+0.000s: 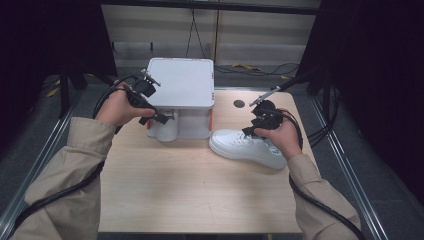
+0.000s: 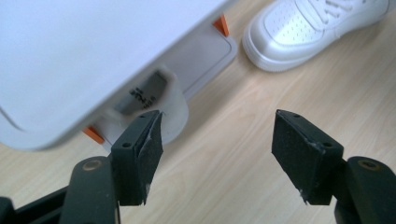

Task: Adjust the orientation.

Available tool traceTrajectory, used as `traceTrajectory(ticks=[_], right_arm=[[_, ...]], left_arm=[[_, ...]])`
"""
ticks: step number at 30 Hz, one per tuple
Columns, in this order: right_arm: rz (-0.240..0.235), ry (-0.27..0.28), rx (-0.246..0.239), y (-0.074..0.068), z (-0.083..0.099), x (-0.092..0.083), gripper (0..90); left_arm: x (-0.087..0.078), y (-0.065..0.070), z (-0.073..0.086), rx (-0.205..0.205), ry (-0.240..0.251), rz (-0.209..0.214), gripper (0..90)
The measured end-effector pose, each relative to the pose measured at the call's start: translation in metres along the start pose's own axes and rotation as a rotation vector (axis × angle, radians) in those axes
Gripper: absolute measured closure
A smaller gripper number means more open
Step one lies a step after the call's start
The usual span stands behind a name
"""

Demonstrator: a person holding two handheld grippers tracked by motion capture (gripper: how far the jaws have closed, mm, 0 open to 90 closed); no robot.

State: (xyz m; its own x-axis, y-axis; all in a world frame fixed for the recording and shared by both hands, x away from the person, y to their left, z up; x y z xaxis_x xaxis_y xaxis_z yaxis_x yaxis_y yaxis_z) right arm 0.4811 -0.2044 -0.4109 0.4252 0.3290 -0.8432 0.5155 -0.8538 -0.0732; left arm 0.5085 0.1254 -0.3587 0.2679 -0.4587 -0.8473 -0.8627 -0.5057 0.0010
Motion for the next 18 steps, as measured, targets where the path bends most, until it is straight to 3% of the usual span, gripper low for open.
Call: traceTrajectory(ticks=[6,16,18], right_arm=[[0.003,-0.015,0.013,0.010,0.009,-0.004,43.4],[0.014,-0.022,0.050,0.028,0.020,-0.009,41.0],[0.017,-0.023,0.059,0.033,0.023,-0.009,40.7]], left_arm=[[0.004,-0.016,-0.015,-0.027,0.044,-0.016,35.1],[0.016,-0.035,-0.027,-0.061,0.075,-0.061,37.1],[0.020,-0.039,-0.029,-0.071,0.087,-0.067,41.7]])
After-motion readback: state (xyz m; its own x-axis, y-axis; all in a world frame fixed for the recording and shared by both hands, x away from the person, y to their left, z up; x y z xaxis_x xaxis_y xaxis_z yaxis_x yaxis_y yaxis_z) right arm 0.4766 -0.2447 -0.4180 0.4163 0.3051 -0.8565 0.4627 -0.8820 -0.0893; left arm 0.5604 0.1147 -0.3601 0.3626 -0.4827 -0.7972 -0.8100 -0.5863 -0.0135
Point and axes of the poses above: each handheld gripper's, and its own axes: x roughly forward along the jaws, z roughly out of its underside, y roughly to its right, the point moved 6 cm from there along x, roughly forward along the jaws, and after that the axes turned 12 degrees about x, right-handed, at the moved point
